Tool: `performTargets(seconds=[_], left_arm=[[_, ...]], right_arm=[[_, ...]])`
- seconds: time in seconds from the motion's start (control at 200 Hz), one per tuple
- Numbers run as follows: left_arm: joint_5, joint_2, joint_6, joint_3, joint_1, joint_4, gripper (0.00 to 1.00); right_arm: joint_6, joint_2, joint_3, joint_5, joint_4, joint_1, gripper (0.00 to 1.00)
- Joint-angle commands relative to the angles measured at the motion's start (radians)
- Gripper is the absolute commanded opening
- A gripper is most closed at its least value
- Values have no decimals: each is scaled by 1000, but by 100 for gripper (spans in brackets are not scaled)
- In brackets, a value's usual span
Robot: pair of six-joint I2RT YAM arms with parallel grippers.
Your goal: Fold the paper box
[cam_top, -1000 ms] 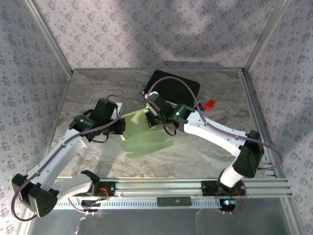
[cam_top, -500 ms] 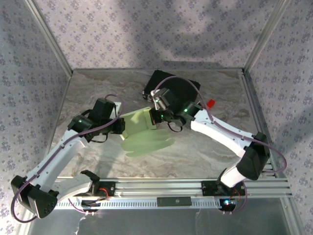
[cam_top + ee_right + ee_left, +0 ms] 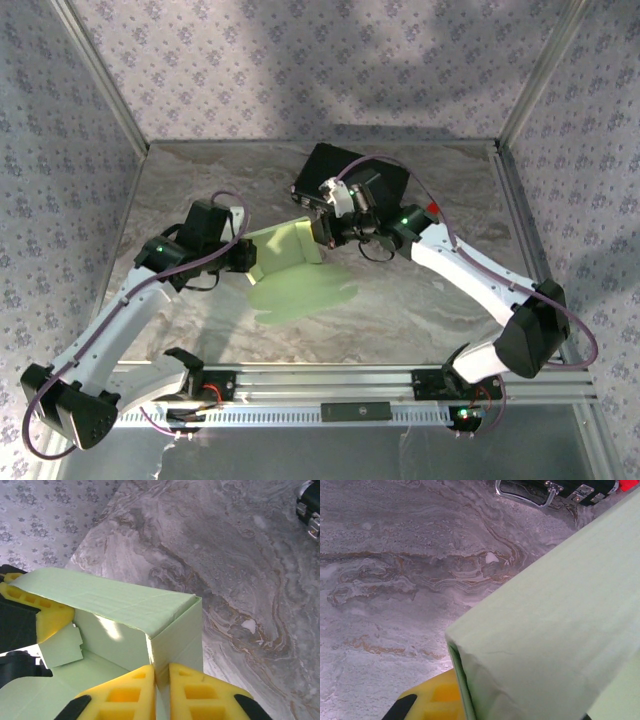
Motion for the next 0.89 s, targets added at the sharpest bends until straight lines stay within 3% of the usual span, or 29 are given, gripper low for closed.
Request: performTargets(seconds=[0.0,0.59,0.89], left_arm=[[140,-32,9,28,-8,132,0],[140,-26,9,36,-6,134,0],[141,-23,10,42,-5,135,0]], right_arm=[[-14,3,-27,-108,7,3,16],[-37,12,-66,-259,47,-31,23],[-61,26,-76,-265,47,-31,24]])
